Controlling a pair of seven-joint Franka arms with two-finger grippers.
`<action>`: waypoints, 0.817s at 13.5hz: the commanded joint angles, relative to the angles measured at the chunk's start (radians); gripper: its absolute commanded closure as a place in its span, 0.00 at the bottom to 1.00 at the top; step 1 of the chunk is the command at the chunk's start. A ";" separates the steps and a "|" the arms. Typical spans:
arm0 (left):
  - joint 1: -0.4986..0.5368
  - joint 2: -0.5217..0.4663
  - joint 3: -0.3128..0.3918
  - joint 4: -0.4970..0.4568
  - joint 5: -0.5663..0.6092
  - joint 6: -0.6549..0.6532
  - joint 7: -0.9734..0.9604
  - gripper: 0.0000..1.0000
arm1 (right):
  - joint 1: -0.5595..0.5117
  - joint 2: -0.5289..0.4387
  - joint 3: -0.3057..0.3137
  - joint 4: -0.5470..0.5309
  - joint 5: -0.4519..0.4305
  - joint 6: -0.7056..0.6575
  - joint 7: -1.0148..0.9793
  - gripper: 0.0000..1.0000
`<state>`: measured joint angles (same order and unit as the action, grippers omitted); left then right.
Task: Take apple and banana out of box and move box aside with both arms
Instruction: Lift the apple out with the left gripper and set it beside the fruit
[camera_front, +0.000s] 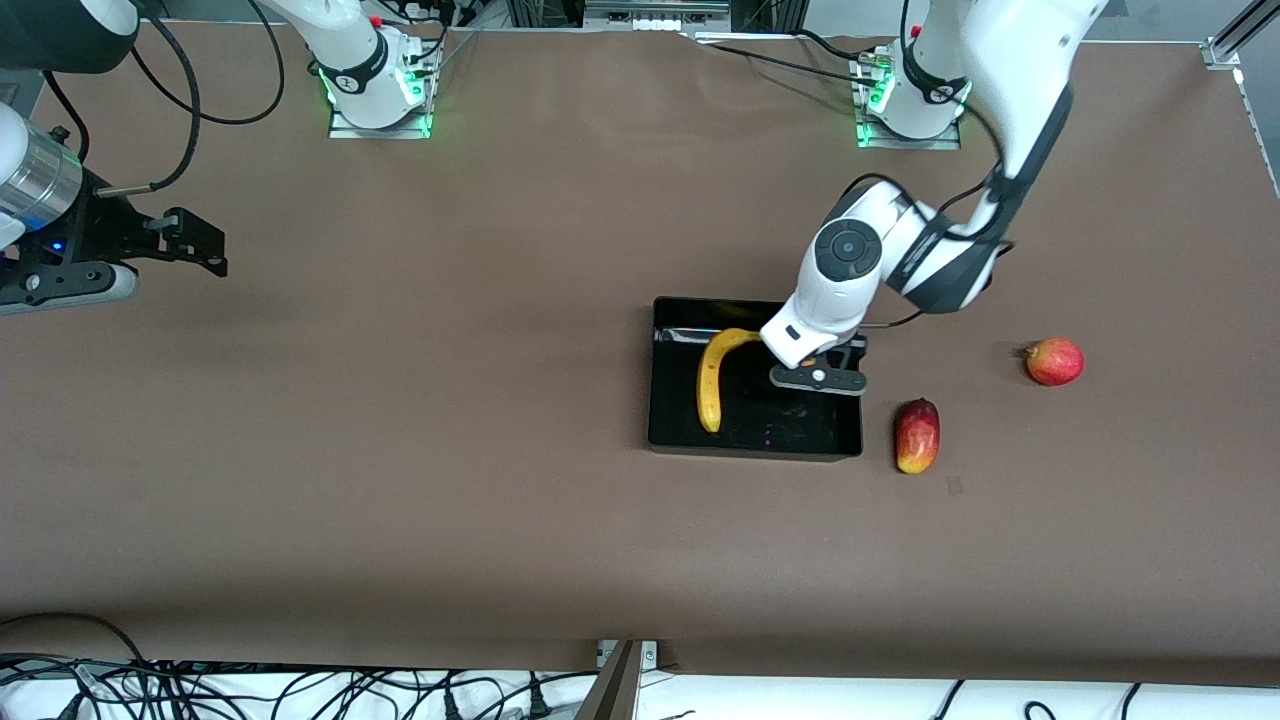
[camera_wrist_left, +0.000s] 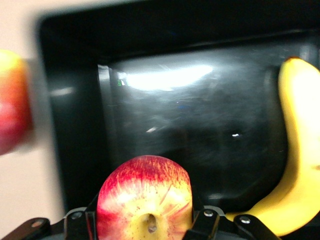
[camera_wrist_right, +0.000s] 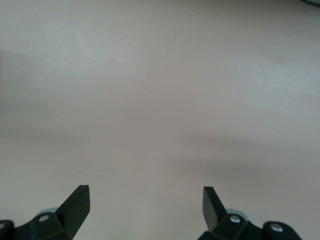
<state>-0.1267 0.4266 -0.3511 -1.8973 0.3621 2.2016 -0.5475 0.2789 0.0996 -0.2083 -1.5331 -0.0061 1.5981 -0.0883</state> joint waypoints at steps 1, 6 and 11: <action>0.089 -0.104 0.004 0.041 0.024 -0.207 0.285 0.99 | -0.006 0.008 0.003 0.021 0.000 -0.010 -0.011 0.00; 0.284 -0.141 0.004 -0.109 0.000 -0.208 0.684 0.93 | -0.012 0.009 0.001 0.021 -0.002 -0.006 -0.010 0.00; 0.364 -0.111 0.006 -0.371 -0.002 0.158 0.684 0.87 | -0.007 0.009 0.001 0.021 -0.002 -0.006 -0.008 0.00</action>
<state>0.2161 0.3342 -0.3373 -2.2118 0.3686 2.2928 0.1192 0.2756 0.1002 -0.2109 -1.5323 -0.0061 1.5981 -0.0883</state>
